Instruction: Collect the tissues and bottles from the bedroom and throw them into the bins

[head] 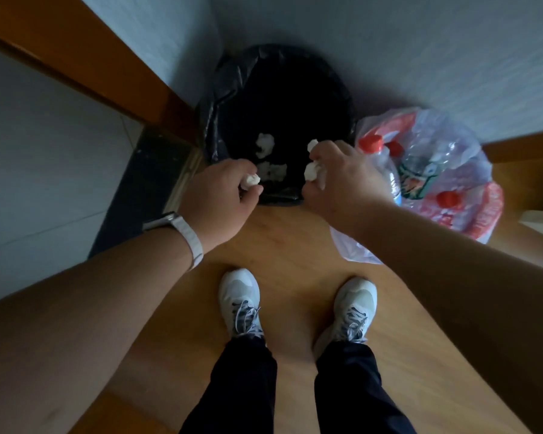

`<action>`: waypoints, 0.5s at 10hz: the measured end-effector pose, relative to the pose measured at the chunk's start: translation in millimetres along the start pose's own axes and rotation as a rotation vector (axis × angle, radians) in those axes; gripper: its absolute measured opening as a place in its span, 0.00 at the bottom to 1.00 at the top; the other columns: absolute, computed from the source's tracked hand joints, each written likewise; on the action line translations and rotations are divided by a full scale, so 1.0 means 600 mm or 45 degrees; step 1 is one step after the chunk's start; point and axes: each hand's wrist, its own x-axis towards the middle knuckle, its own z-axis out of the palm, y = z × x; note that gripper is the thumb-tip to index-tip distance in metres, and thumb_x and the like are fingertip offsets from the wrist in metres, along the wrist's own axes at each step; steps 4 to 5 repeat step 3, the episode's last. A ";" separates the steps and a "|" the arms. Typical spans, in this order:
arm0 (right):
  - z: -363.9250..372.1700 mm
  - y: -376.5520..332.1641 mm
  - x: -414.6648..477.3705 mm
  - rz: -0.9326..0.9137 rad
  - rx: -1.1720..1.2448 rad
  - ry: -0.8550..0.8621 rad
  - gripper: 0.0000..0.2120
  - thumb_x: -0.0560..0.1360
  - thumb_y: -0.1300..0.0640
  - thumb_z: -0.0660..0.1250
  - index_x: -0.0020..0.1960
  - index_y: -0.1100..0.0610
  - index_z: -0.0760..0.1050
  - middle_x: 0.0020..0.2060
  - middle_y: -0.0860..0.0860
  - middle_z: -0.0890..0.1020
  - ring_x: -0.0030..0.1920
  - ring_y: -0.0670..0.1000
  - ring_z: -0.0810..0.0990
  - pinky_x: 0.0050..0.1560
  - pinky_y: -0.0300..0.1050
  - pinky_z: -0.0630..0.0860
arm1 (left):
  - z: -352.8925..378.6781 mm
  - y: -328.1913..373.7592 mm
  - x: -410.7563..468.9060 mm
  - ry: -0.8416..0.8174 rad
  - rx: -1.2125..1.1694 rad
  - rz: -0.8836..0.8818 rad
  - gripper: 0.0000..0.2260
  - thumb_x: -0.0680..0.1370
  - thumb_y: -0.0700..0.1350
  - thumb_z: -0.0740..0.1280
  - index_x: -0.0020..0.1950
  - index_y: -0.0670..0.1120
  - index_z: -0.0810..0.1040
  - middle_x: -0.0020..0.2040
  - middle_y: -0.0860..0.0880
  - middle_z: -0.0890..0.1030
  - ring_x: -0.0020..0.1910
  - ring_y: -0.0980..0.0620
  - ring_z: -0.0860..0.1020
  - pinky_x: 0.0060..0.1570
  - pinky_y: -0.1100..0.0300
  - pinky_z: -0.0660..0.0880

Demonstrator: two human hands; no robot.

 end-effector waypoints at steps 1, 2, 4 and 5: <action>0.048 0.025 0.020 -0.051 -0.048 -0.046 0.24 0.73 0.51 0.66 0.68 0.52 0.68 0.60 0.52 0.73 0.60 0.57 0.73 0.53 0.48 0.69 | 0.039 -0.035 0.014 -0.028 0.043 0.030 0.10 0.77 0.45 0.69 0.56 0.44 0.79 0.51 0.48 0.80 0.48 0.49 0.78 0.46 0.57 0.74; 0.063 0.034 0.018 -0.072 -0.092 -0.072 0.24 0.73 0.49 0.65 0.68 0.51 0.68 0.63 0.52 0.71 0.63 0.57 0.70 0.61 0.53 0.67 | 0.041 -0.044 0.012 -0.051 0.101 0.060 0.14 0.77 0.47 0.69 0.60 0.44 0.78 0.56 0.46 0.80 0.53 0.48 0.78 0.51 0.58 0.74; 0.035 0.028 -0.015 -0.066 -0.076 -0.025 0.23 0.73 0.48 0.64 0.66 0.52 0.69 0.63 0.51 0.71 0.63 0.57 0.70 0.63 0.54 0.67 | 0.003 -0.027 -0.007 0.015 0.130 0.040 0.15 0.77 0.48 0.67 0.61 0.43 0.78 0.57 0.46 0.79 0.54 0.48 0.78 0.52 0.51 0.77; 0.035 0.028 -0.015 -0.066 -0.076 -0.025 0.23 0.73 0.48 0.64 0.66 0.52 0.69 0.63 0.51 0.71 0.63 0.57 0.70 0.63 0.54 0.67 | 0.003 -0.027 -0.007 0.015 0.130 0.040 0.15 0.77 0.48 0.67 0.61 0.43 0.78 0.57 0.46 0.79 0.54 0.48 0.78 0.52 0.51 0.77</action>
